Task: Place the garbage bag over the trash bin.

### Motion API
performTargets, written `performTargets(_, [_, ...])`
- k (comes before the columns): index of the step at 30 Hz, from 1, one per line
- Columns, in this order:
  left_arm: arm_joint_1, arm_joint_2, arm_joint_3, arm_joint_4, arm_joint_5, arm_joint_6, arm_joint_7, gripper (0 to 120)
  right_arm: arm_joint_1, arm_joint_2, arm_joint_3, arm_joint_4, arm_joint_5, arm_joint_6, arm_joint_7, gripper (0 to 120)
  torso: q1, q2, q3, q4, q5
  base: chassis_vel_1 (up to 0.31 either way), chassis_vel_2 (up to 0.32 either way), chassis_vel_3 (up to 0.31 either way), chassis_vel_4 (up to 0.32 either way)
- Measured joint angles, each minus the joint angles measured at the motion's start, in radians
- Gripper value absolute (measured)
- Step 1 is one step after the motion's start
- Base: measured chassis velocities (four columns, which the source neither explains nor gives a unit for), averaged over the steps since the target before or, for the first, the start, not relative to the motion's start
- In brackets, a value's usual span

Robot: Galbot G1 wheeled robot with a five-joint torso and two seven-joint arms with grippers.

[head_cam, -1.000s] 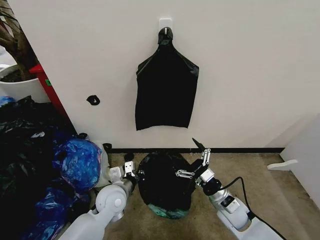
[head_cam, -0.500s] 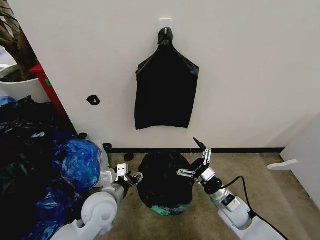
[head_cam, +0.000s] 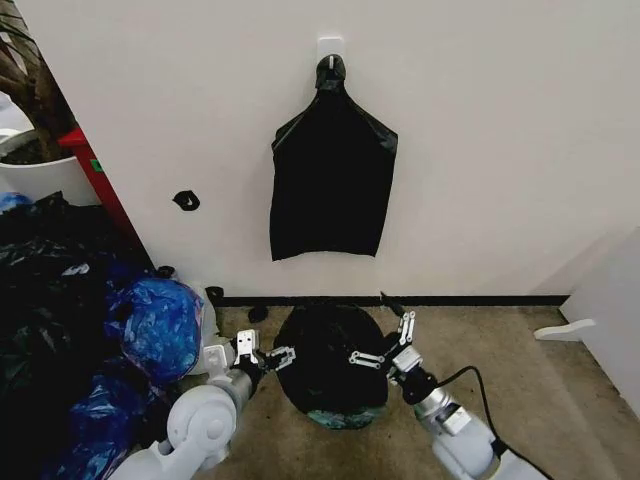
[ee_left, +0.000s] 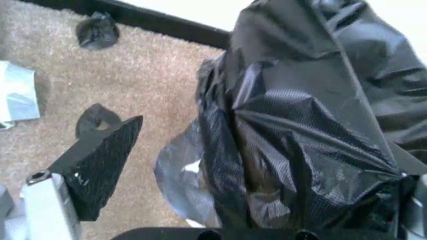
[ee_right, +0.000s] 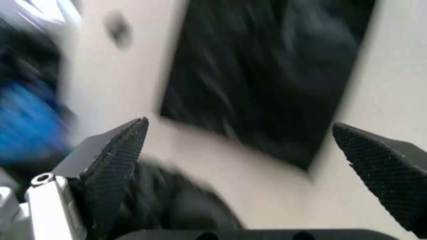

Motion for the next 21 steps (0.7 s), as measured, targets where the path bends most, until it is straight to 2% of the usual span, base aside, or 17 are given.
performTargets(1, [0.006,0.000,-0.001,-0.009,0.007,-0.012,0.010,100,-0.005,0.000,-0.024,0.011,0.013,-0.100,0.076,100,0.000,0.000,0.000,0.0000,0.0000,0.000,0.000,0.000,0.000])
performTargets(5, [0.007,0.003,-0.001,-0.012,0.013,-0.030,0.022,100,-0.018,-0.009,-0.082,0.067,0.108,-0.274,0.181,100,0.000,0.000,0.000,0.0000,0.0000,0.000,0.000,0.000,0.000])
performTargets(11, [-0.012,-0.002,0.008,0.006,0.012,-0.035,0.023,100,-0.029,-0.001,-0.132,0.113,0.177,-0.340,0.200,100,0.000,0.000,0.000,-0.0002,-0.0001,0.000,0.000,0.000,0.000])
performTargets(21, [-0.014,-0.013,0.012,0.027,0.012,-0.035,0.022,100,-0.048,0.014,-0.202,0.125,0.169,-0.358,0.211,100,0.000,0.000,0.000,0.0000,-0.0001,0.000,0.000,0.000,0.000])
